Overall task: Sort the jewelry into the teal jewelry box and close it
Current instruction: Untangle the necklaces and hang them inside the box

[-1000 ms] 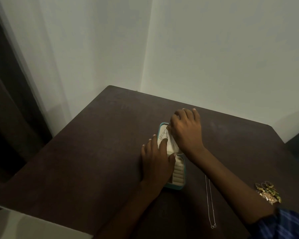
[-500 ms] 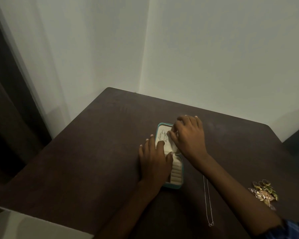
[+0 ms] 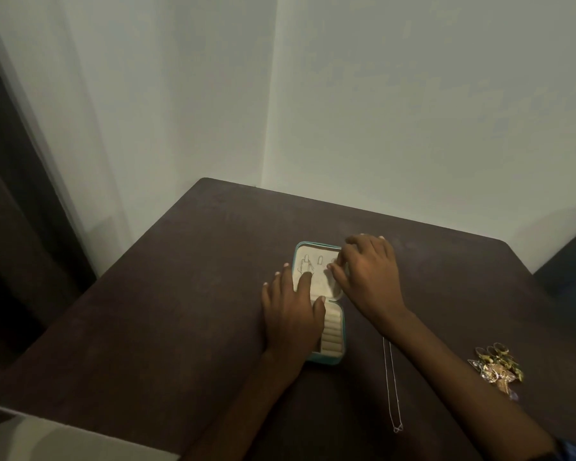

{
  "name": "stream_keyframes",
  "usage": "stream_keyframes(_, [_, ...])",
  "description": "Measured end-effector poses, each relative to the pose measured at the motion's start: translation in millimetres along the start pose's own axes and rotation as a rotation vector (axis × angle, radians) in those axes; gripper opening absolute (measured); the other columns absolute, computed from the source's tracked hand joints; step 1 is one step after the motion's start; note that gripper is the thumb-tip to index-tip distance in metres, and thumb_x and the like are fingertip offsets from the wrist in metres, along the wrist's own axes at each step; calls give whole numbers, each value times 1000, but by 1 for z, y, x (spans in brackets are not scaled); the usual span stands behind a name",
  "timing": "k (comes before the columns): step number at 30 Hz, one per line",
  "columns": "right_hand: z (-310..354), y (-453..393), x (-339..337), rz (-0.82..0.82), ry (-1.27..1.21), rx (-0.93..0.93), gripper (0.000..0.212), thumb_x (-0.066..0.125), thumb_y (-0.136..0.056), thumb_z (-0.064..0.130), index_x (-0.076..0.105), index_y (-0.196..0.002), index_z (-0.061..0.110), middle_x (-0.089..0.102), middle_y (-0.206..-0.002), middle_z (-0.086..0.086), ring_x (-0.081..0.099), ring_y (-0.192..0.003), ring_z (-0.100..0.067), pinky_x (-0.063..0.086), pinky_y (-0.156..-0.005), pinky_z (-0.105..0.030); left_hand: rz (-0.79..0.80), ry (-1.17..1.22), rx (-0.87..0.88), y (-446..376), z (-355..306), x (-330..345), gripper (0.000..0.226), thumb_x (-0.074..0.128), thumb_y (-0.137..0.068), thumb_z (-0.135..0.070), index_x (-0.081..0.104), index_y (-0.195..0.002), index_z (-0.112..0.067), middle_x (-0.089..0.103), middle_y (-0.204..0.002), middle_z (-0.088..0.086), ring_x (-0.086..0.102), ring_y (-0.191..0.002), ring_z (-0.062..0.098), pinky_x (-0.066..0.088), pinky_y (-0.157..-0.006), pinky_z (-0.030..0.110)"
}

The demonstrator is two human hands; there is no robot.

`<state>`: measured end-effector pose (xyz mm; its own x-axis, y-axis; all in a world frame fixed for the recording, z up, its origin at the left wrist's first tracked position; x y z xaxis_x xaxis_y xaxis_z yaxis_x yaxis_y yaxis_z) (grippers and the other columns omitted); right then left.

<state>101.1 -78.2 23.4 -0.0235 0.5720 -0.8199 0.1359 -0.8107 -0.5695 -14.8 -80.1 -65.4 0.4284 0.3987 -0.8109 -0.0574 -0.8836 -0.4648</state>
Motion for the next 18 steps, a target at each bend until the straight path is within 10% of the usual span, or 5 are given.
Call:
stream_keyframes(5, [-2, 9, -2, 17, -13, -4, 22, 74, -74, 31, 65, -80, 12, 65, -102, -9, 59, -100, -29, 42, -95, -48, 111, -32, -35, -1, 2, 9, 64, 54, -82, -50, 44, -138, -20, 43, -141, 22, 45, -126, 39, 34, -102, 54])
stream_keyframes(13, [-16, 26, -14, 29, -18, 23, 22, 75, -74, 31, 64, -78, 13, 65, -101, -10, 59, -101, -30, 42, -95, -49, 95, -20, -32, 0, 1, 2, 44, 56, -82, -45, 61, -114, -14, 51, -134, 19, 50, -122, 37, 36, -101, 52])
stream_keyframes(18, [-25, 41, -25, 20, -22, 34, 21, 78, -71, 29, 63, -75, 14, 65, -101, -9, 60, -102, -29, 43, -95, -49, 237, -32, -25, 0, -2, 8, 62, 37, -92, -50, 23, -146, -23, 18, -154, 17, 21, -140, 35, 14, -112, 50])
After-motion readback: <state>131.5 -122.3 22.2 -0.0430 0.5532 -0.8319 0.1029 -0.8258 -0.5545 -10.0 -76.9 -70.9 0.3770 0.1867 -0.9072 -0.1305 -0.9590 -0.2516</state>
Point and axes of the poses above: each hand's wrist, its own y-axis away from the middle knuckle, its own x-axis out of the palm, z = x × y, the point moved 9 cm from there along -y, towards the middle knuckle
